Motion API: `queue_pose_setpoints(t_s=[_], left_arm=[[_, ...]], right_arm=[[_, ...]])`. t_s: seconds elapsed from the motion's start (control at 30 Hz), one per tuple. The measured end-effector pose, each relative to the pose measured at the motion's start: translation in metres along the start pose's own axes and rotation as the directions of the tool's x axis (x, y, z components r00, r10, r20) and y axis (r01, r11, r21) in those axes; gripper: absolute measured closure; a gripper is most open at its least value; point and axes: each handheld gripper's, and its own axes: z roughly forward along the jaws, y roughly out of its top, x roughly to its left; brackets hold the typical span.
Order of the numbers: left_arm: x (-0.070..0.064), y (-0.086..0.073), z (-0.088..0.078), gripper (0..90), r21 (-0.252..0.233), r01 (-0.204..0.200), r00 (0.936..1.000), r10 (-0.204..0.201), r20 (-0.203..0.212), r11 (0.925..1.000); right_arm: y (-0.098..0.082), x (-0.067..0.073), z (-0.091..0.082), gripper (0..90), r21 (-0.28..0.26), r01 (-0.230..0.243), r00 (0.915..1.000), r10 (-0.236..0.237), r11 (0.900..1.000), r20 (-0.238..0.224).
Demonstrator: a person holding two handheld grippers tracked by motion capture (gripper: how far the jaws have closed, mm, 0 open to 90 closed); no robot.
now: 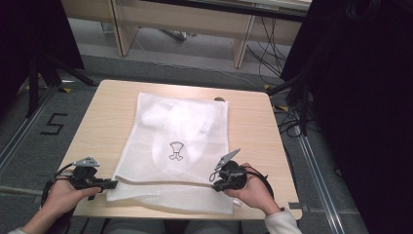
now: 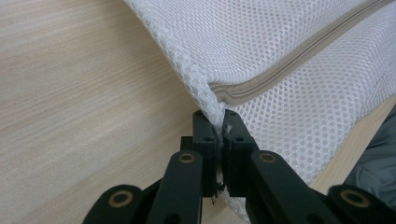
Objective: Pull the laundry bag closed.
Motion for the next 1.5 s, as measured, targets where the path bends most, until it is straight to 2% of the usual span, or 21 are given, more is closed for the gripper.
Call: queue_pose_setpoints(t_s=[0.13,0.2,0.23,0.3,0.4,0.57,0.6,0.63,0.77,0.9,0.93,1.0,1.07,1.2,1.23,1.33,1.5], left_arm=[[0.000,0.000,0.000,85.2,-0.001,0.001,1.0000,-0.001,0.001,1.0000],[-0.001,-0.001,0.001,85.2,-0.015,0.002,1.0000,-0.003,-0.005,0.9999],[0.000,0.000,0.000,85.2,0.002,0.000,1.0000,0.000,0.001,1.0000],[0.000,-0.001,0.001,85.2,-0.021,0.004,1.0000,-0.004,-0.005,0.9998],[0.000,0.000,0.000,85.2,0.001,0.000,1.0000,0.000,-0.004,1.0000],[0.000,0.000,0.000,85.2,0.002,-0.001,1.0000,0.001,-0.005,1.0000],[0.000,0.000,0.000,85.2,0.002,-0.001,1.0000,0.001,-0.006,1.0000],[0.000,0.000,0.000,85.2,0.001,0.000,1.0000,0.000,-0.005,1.0000],[0.000,0.000,0.000,85.2,0.001,-0.001,1.0000,0.001,-0.007,1.0000],[-0.001,-0.001,0.001,85.2,-0.022,0.004,1.0000,-0.004,-0.008,0.9997],[-0.001,0.000,0.000,85.2,-0.005,0.000,0.9999,0.000,-0.016,1.0000],[0.000,0.000,0.000,85.2,0.002,-0.002,1.0000,0.002,-0.006,1.0000],[0.000,0.000,0.000,85.2,0.000,-0.002,1.0000,0.002,-0.007,1.0000],[0.000,0.000,0.000,85.2,0.001,-0.001,1.0000,0.001,-0.005,1.0000],[0.000,0.000,0.000,85.2,-0.001,-0.001,1.0000,0.001,-0.009,1.0000],[0.000,0.000,0.000,85.2,0.003,-0.002,1.0000,0.002,-0.007,1.0000],[0.000,-0.001,0.001,85.2,-0.014,0.002,0.9999,-0.002,-0.012,0.9999]], right_arm=[[-0.001,-0.001,0.000,82.3,-0.005,0.006,1.0000,-0.006,1.000,0.003],[-0.002,0.000,-0.001,82.3,-0.001,-0.007,0.9999,0.007,1.000,-0.014],[-0.002,-0.001,-0.002,82.3,0.000,0.000,1.0000,0.000,1.000,-0.002],[-0.003,-0.001,-0.002,82.3,0.000,-0.003,1.0000,0.003,1.000,0.004],[-0.005,-0.002,-0.003,82.3,0.005,-0.004,1.0000,0.004,1.000,0.003],[-0.008,-0.004,-0.003,82.3,-0.003,0.000,1.0000,0.000,1.000,0.001],[-0.009,-0.003,-0.004,82.3,0.004,-0.016,0.9999,0.016,1.000,-0.003],[-0.009,-0.004,-0.004,82.3,-0.001,0.000,1.0000,0.000,1.000,0.005],[-0.010,-0.005,-0.004,82.3,0.001,-0.002,1.0000,0.002,1.000,0.007],[-0.012,-0.005,-0.005,82.3,0.008,-0.019,0.9998,0.019,1.000,0.001],[-0.012,-0.006,-0.005,82.3,0.002,-0.007,0.9999,0.007,1.000,0.008],[-0.013,-0.007,-0.005,82.3,0.003,-0.007,0.9999,0.007,1.000,0.010],[-0.014,-0.006,-0.005,82.3,0.006,-0.020,0.9998,0.020,1.000,0.003],[-0.016,-0.009,-0.006,82.3,0.010,-0.011,0.9999,0.010,1.000,0.011],[-0.017,-0.008,-0.006,82.3,0.016,-0.030,0.9995,0.030,0.999,0.006],[-0.020,-0.009,-0.006,82.3,0.021,-0.030,0.9995,0.030,0.999,0.012],[-0.024,-0.012,-0.006,82.3,0.024,-0.028,0.9994,0.027,0.999,0.022]])
